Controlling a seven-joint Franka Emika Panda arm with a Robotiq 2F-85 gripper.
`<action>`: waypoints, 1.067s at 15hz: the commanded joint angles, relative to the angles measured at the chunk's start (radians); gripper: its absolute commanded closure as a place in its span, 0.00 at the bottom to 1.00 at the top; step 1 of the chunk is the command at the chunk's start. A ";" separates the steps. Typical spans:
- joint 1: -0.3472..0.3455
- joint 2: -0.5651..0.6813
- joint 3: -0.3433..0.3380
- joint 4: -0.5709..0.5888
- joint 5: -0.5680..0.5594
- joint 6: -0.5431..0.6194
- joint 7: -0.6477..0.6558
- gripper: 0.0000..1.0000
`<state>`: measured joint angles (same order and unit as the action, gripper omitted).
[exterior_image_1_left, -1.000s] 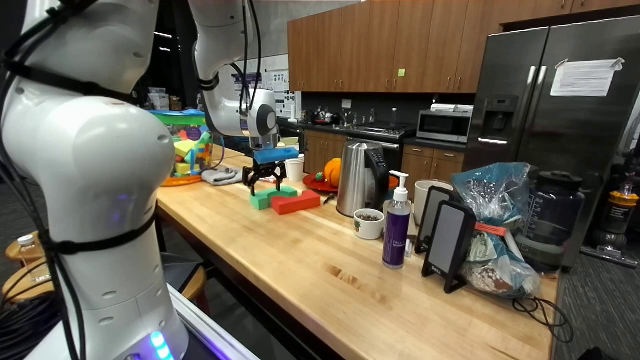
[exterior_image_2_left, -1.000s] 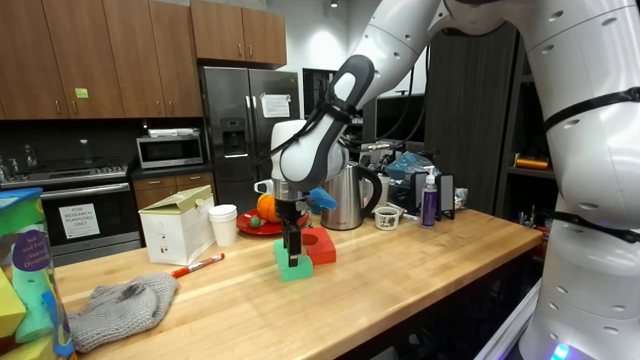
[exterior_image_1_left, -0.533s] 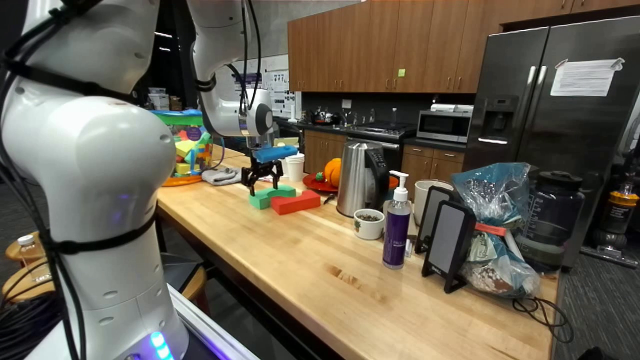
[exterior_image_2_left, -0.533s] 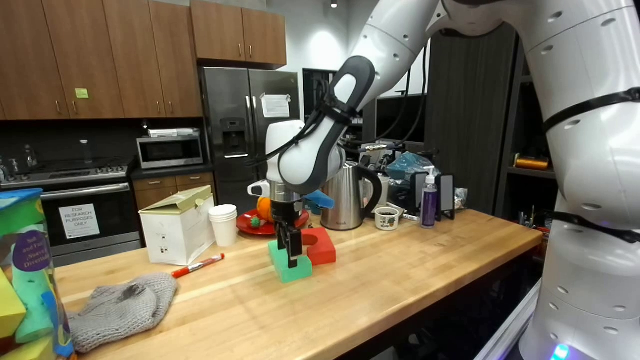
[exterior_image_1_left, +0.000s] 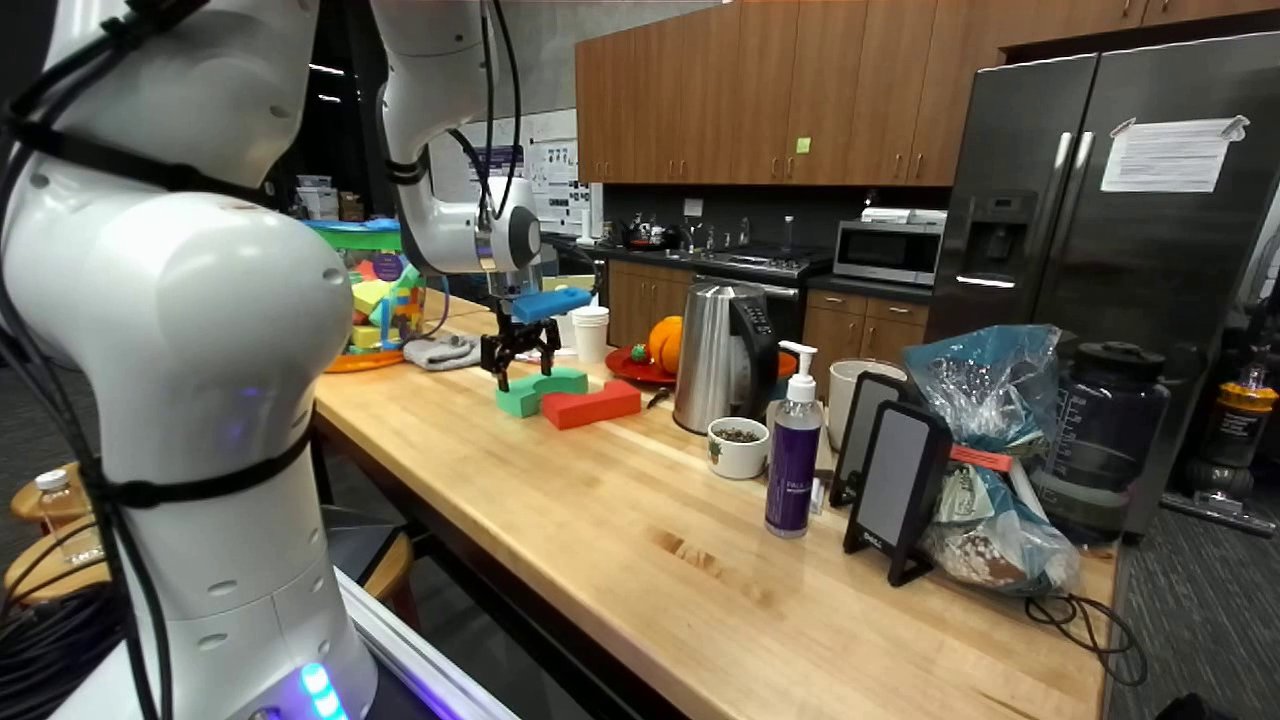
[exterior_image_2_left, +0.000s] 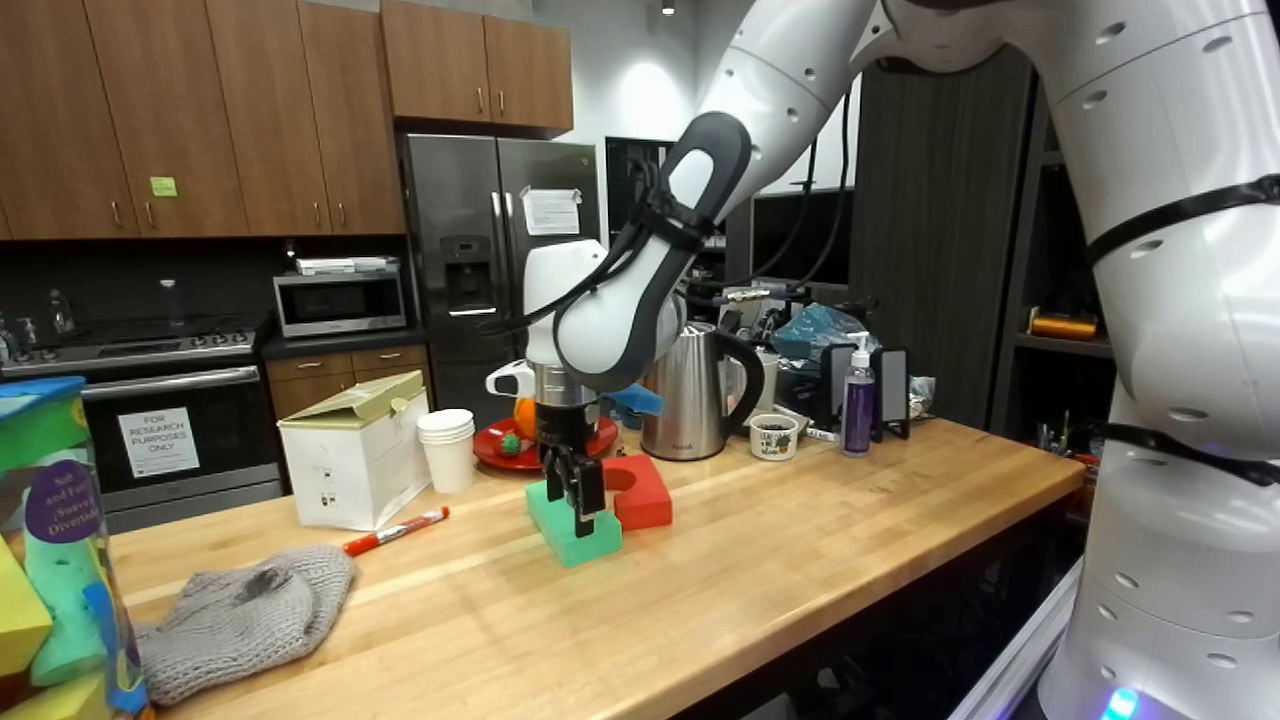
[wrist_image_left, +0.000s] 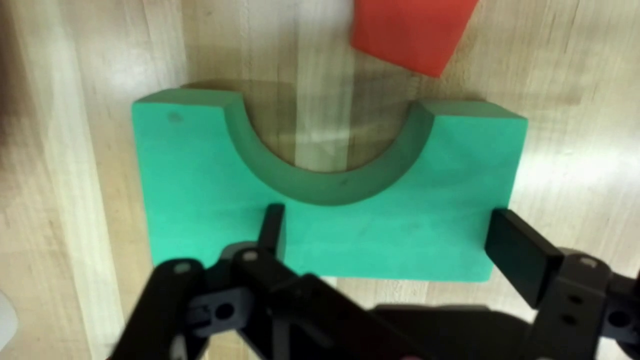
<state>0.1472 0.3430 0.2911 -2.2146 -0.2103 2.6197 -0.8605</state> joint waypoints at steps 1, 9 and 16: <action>0.025 -0.001 -0.014 -0.005 -0.034 0.002 0.026 0.00; 0.093 -0.163 -0.034 -0.061 -0.162 0.000 0.218 0.00; 0.076 -0.299 -0.042 -0.111 -0.119 -0.060 0.375 0.00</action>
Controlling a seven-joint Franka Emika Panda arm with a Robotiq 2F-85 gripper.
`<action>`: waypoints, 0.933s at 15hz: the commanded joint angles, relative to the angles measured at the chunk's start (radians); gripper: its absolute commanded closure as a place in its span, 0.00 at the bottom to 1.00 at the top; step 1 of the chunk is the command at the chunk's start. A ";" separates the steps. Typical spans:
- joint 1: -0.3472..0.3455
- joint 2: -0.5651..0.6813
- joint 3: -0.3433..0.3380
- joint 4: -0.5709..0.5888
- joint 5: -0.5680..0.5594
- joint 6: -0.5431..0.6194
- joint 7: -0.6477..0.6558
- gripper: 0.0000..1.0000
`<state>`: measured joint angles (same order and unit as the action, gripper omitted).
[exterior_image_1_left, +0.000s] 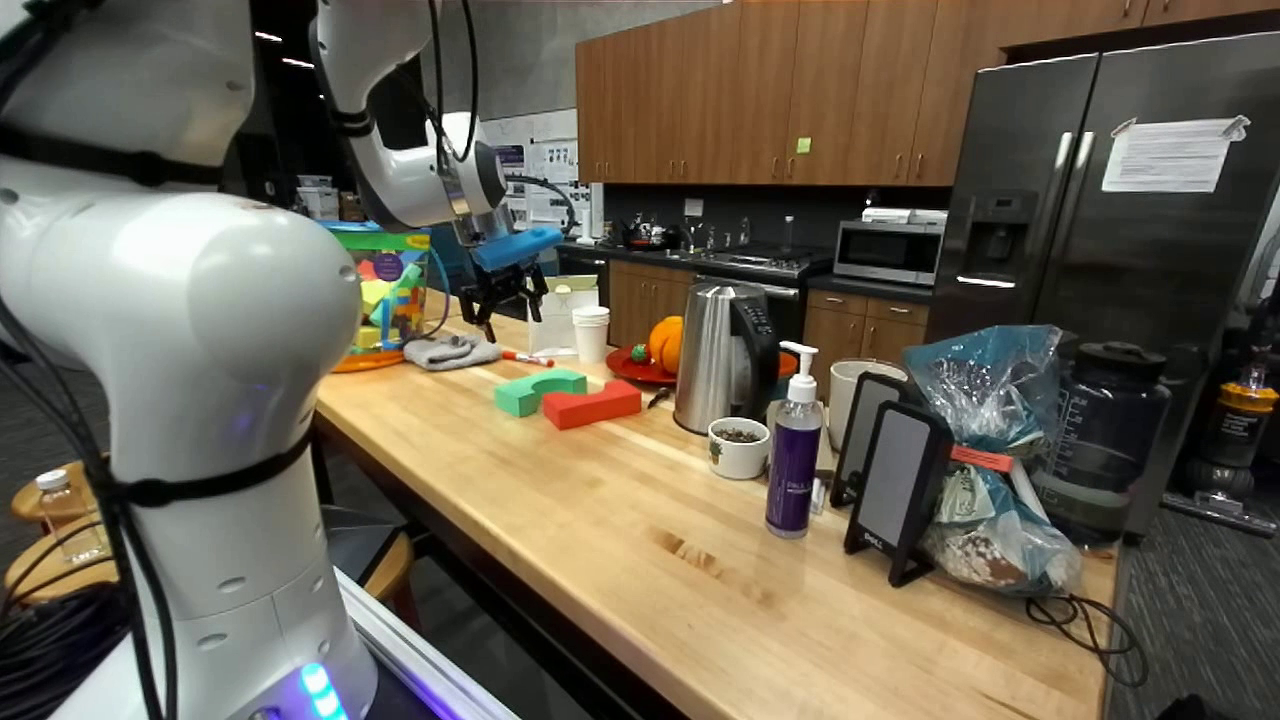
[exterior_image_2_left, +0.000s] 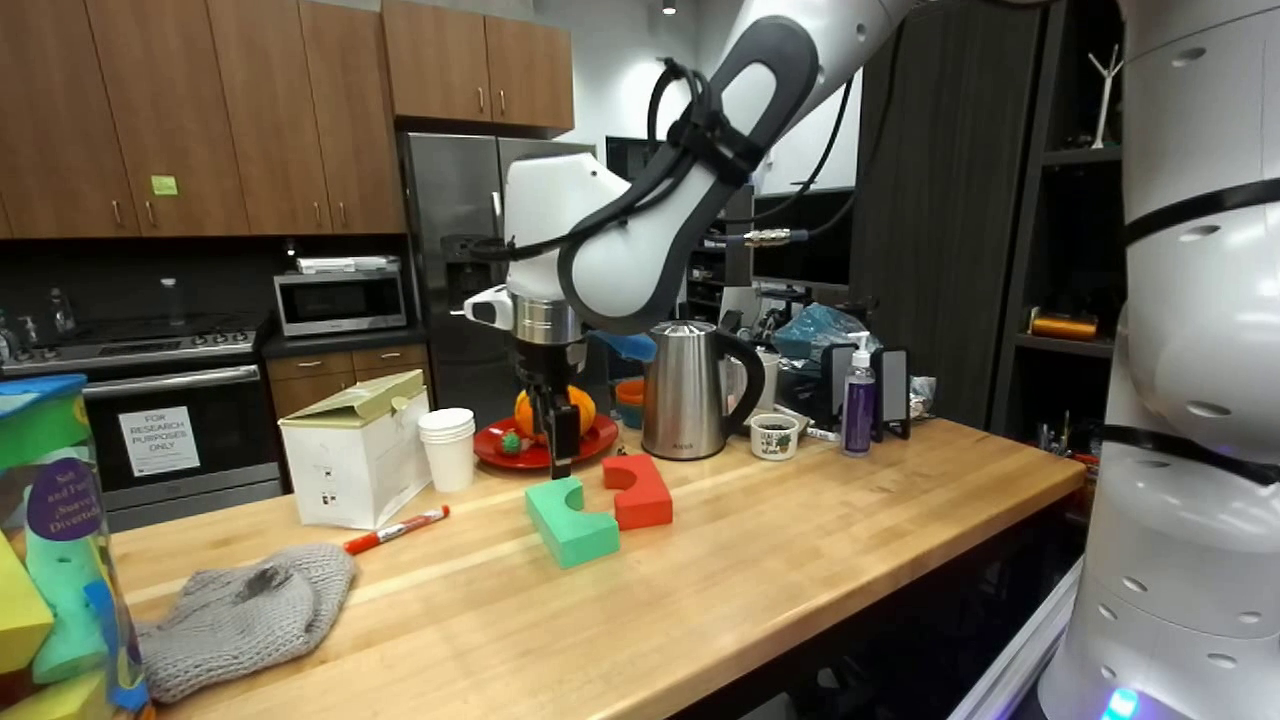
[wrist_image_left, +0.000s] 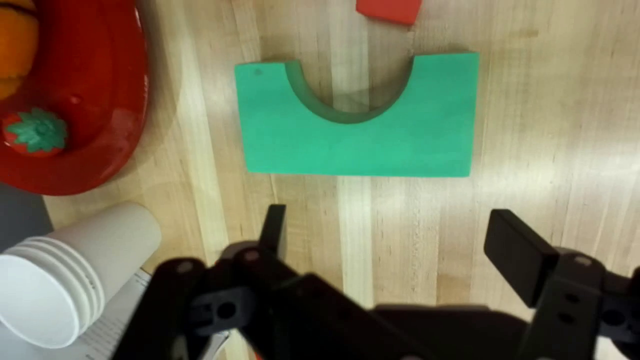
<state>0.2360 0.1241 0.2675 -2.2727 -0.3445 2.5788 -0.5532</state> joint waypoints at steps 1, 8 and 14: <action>-0.018 -0.092 -0.026 -0.060 0.010 -0.014 0.103 0.00; -0.055 -0.099 -0.091 -0.074 -0.046 -0.027 0.269 0.00; -0.090 -0.083 -0.114 -0.103 0.026 -0.058 0.135 0.00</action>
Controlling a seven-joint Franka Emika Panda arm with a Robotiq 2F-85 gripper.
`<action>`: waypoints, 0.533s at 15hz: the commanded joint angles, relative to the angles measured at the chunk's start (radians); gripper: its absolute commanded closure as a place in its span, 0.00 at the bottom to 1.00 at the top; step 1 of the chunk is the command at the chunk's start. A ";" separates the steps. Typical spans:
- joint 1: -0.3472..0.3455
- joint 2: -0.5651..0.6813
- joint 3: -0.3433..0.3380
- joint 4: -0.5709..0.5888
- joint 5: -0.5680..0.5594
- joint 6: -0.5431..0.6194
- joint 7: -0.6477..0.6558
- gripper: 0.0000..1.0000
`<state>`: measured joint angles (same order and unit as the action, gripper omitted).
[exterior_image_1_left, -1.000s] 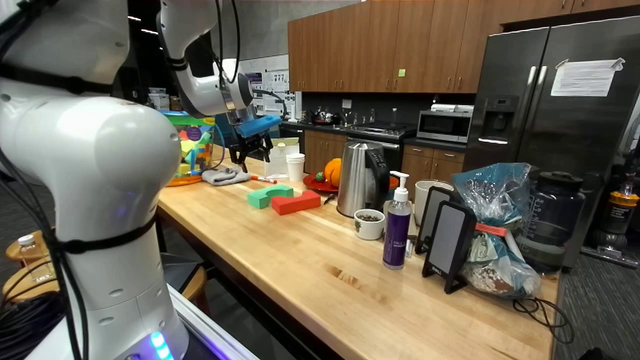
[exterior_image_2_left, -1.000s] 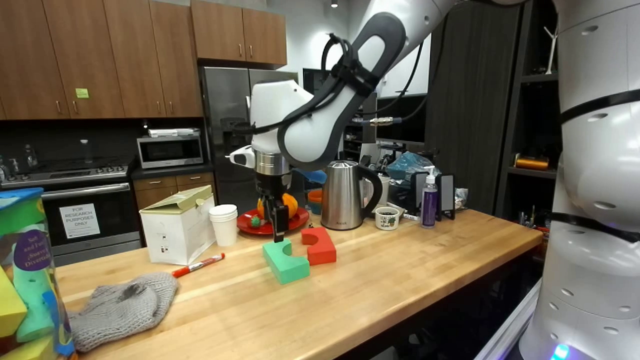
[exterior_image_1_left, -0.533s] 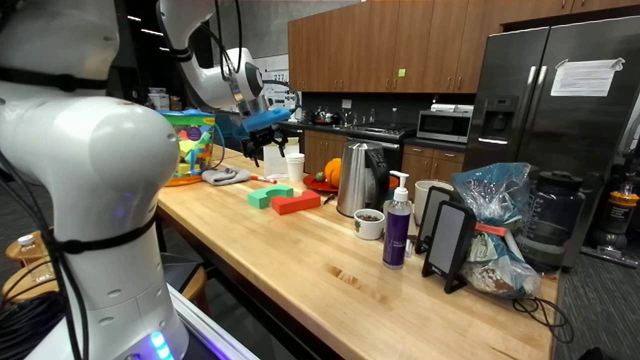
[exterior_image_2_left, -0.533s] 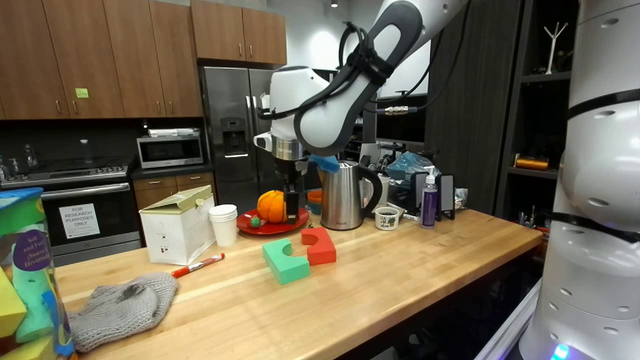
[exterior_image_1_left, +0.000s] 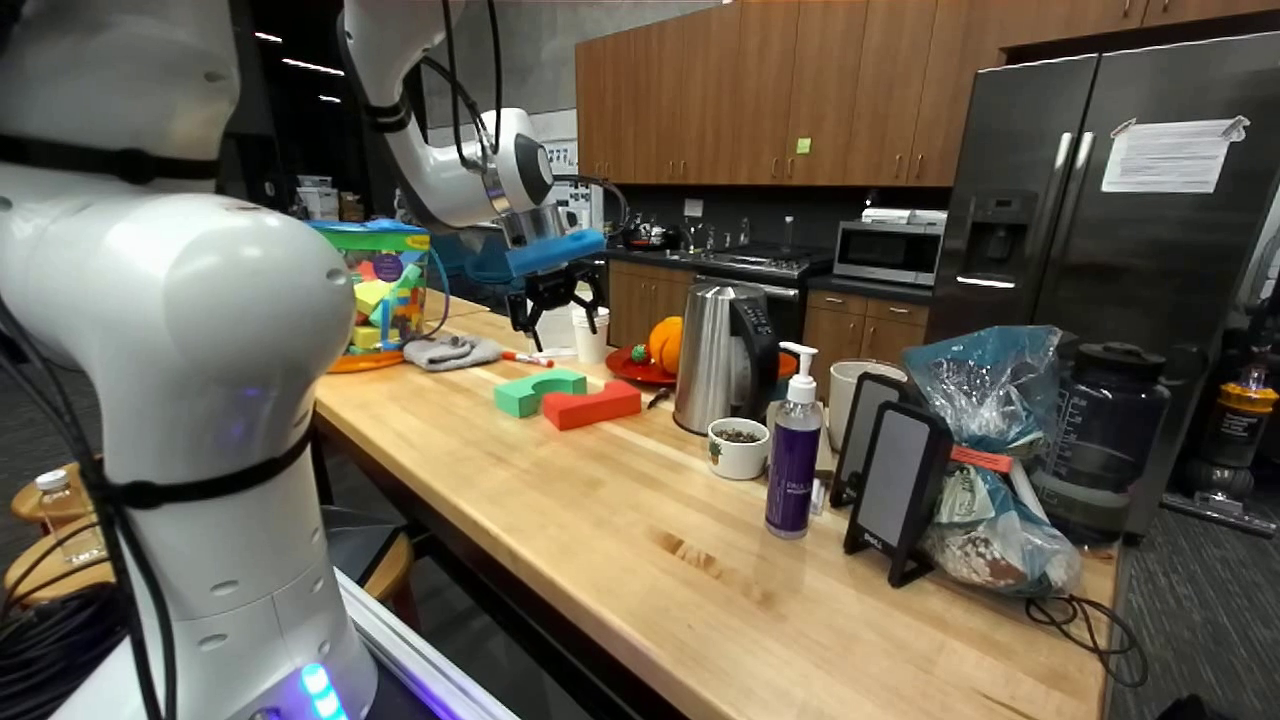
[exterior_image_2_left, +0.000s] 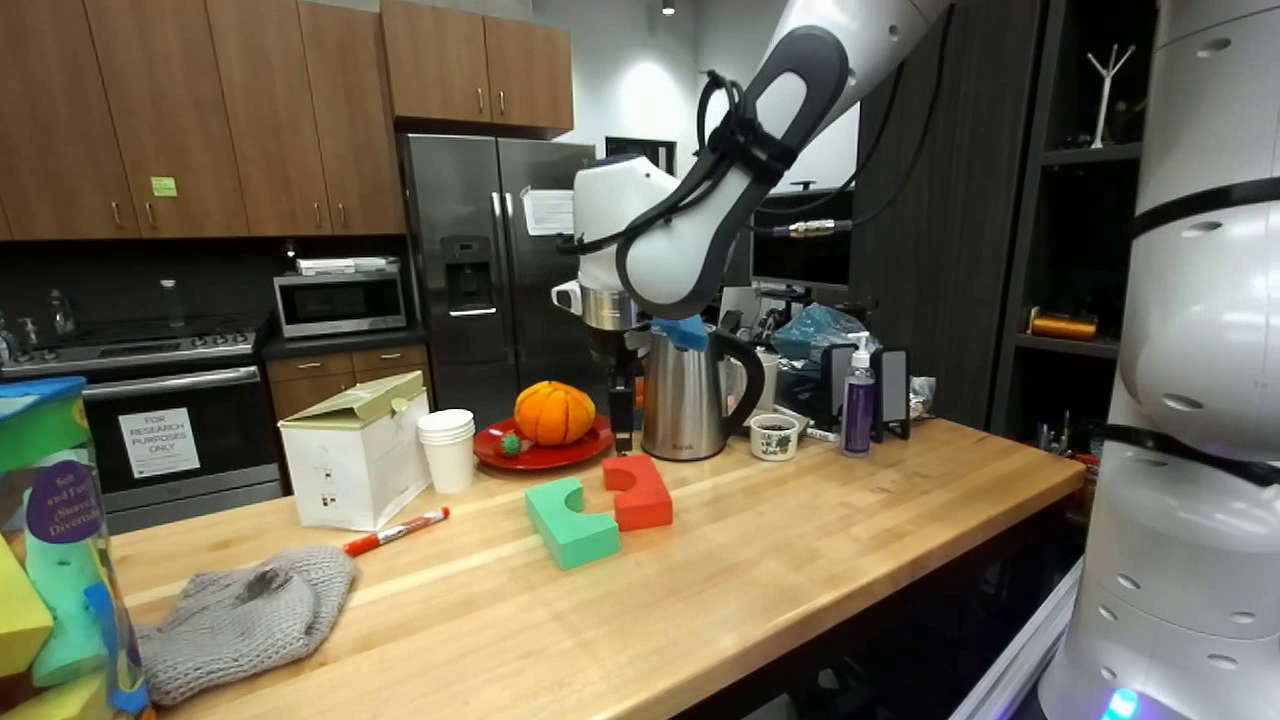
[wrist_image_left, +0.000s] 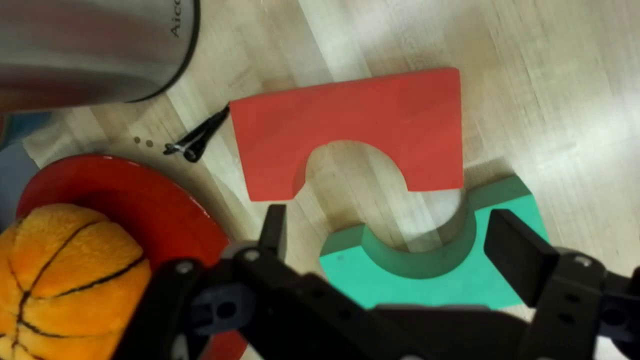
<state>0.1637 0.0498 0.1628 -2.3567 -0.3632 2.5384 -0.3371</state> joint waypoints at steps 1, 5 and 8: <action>-0.024 -0.006 -0.014 -0.024 0.047 -0.018 -0.092 0.00; -0.045 0.020 -0.029 -0.039 0.057 0.012 -0.161 0.00; -0.059 0.061 -0.033 -0.037 0.074 0.056 -0.225 0.00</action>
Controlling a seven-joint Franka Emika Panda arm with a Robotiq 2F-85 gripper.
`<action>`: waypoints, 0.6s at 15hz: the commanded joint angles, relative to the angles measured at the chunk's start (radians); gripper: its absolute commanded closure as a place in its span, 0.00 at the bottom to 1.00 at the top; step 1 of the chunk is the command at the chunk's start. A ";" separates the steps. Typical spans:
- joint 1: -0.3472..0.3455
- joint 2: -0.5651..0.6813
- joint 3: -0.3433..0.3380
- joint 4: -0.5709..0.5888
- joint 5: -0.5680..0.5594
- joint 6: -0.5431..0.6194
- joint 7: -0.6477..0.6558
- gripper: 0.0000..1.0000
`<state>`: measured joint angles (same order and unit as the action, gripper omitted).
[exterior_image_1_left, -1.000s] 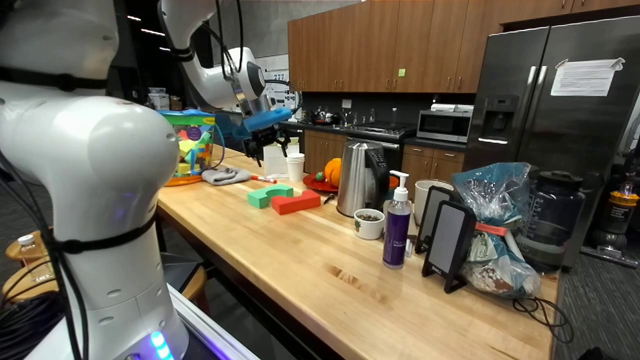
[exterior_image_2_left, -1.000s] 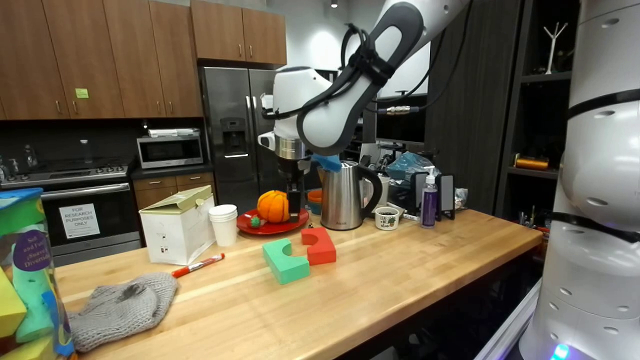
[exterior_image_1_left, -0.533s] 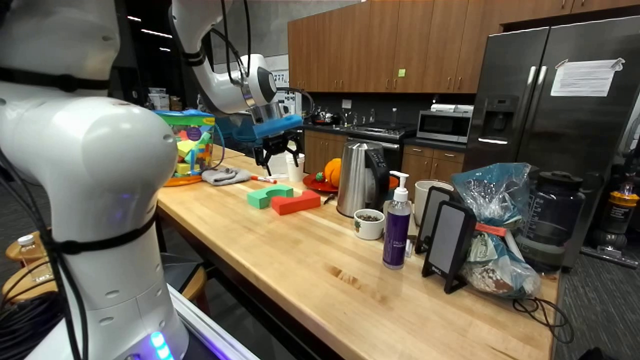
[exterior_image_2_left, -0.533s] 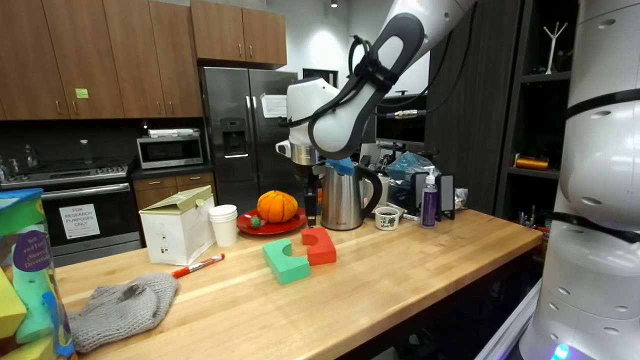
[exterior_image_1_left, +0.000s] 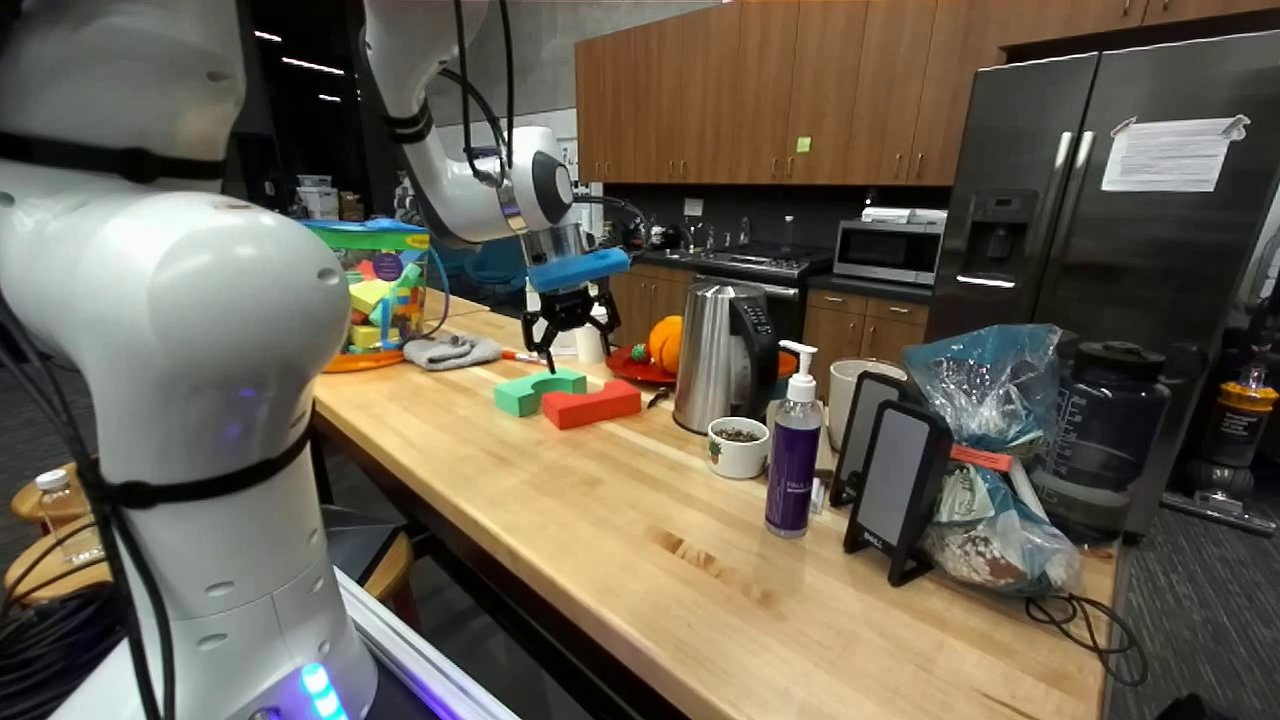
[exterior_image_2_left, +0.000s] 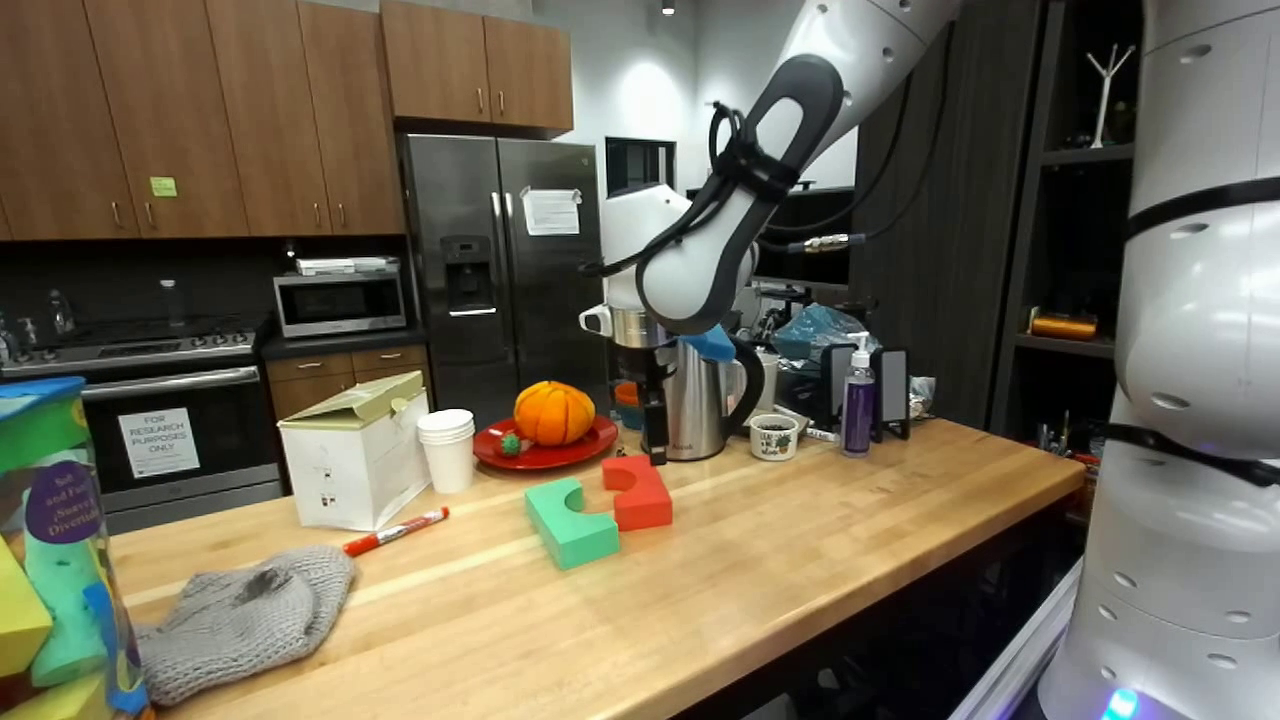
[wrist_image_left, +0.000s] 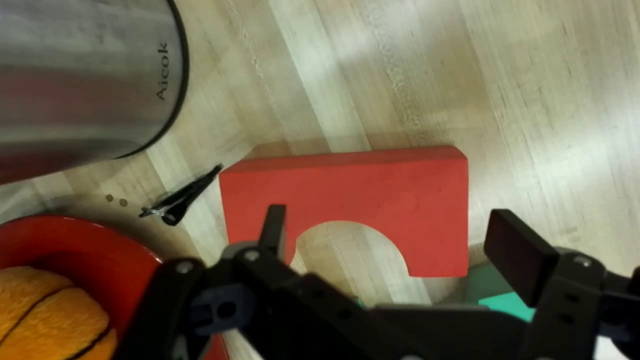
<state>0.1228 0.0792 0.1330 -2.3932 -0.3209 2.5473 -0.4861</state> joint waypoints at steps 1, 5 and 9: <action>-0.023 0.039 0.000 -0.005 0.050 0.064 -0.086 0.00; -0.012 0.036 0.004 0.000 0.026 0.032 -0.042 0.00; 0.000 0.057 0.003 0.014 -0.034 0.051 -0.020 0.00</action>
<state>0.1180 0.1180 0.1367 -2.3926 -0.3094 2.5830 -0.5247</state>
